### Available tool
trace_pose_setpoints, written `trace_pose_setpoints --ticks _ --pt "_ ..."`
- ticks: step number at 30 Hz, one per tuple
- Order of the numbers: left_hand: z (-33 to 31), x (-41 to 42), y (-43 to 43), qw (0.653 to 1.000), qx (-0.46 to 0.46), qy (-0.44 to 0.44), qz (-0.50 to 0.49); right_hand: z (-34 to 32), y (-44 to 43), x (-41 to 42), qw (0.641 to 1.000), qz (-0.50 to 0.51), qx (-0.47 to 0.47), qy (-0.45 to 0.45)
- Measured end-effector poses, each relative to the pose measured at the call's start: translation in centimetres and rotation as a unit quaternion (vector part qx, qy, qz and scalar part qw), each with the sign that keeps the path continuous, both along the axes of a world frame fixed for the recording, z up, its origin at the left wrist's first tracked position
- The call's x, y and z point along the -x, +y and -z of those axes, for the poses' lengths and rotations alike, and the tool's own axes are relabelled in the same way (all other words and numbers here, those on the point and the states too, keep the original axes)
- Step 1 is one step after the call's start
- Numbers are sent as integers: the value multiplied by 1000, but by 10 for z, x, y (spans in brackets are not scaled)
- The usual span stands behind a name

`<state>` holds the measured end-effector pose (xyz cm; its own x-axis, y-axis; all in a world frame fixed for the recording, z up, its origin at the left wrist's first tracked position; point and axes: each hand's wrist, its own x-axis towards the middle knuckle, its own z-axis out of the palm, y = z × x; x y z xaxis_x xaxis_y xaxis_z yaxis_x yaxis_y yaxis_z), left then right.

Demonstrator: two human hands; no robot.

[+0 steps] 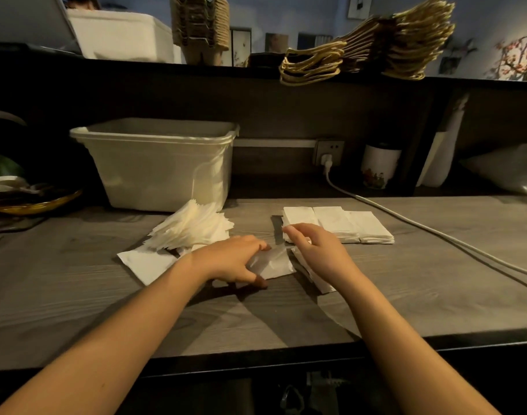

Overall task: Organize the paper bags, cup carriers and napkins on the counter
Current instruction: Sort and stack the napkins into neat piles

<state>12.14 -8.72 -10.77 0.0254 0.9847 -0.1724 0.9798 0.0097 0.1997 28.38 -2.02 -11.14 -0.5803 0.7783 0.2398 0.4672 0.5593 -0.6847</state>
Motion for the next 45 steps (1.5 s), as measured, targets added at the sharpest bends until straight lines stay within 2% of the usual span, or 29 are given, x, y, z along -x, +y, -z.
trace_pose_setpoints --ticks 4,10,12,14,16,18,19,20,22,26,29,32,34,36,40,45 --pt "4 -5 8 998 -39 15 -38 1 4 1 1000 6 -10 -2" --pt "1 -10 15 994 -28 -73 -81 -5 16 15 1000 14 -10 21" --pt "-4 -4 14 983 -60 -148 -94 -7 18 21 998 16 20 62" --pt "-12 3 8 947 -107 -283 -110 -7 17 26 986 15 81 142" --pt "-19 11 3 881 -151 -427 -138 -9 13 31 948 -1 210 241" --pt "-22 15 0 821 -180 -512 -177 -9 8 38 866 -34 376 327" --pt "-22 15 0 817 -193 -512 -184 -6 5 40 821 -54 443 355" --pt "-20 15 0 826 -201 -493 -184 -4 2 43 782 -72 496 370" --pt "-13 15 -1 855 -208 -441 -177 3 -6 48 725 -88 571 374" --pt "-3 14 -4 907 -255 -297 -158 14 -9 49 684 -64 617 385" --pt "-5 22 -16 920 -250 -238 -186 11 -6 46 685 -23 610 398" --pt "-4 31 -30 968 -129 -38 -214 8 -6 44 687 9 602 407" --pt "0 30 -35 979 -51 41 -195 9 -8 44 689 9 602 404" --pt "3 26 -36 981 -26 68 -182 9 -8 44 690 10 601 404" --pt "4 30 -34 976 -75 63 -197 8 -8 44 696 15 594 403" --pt "0 33 -34 978 -34 105 -175 9 -9 45 700 13 590 402"
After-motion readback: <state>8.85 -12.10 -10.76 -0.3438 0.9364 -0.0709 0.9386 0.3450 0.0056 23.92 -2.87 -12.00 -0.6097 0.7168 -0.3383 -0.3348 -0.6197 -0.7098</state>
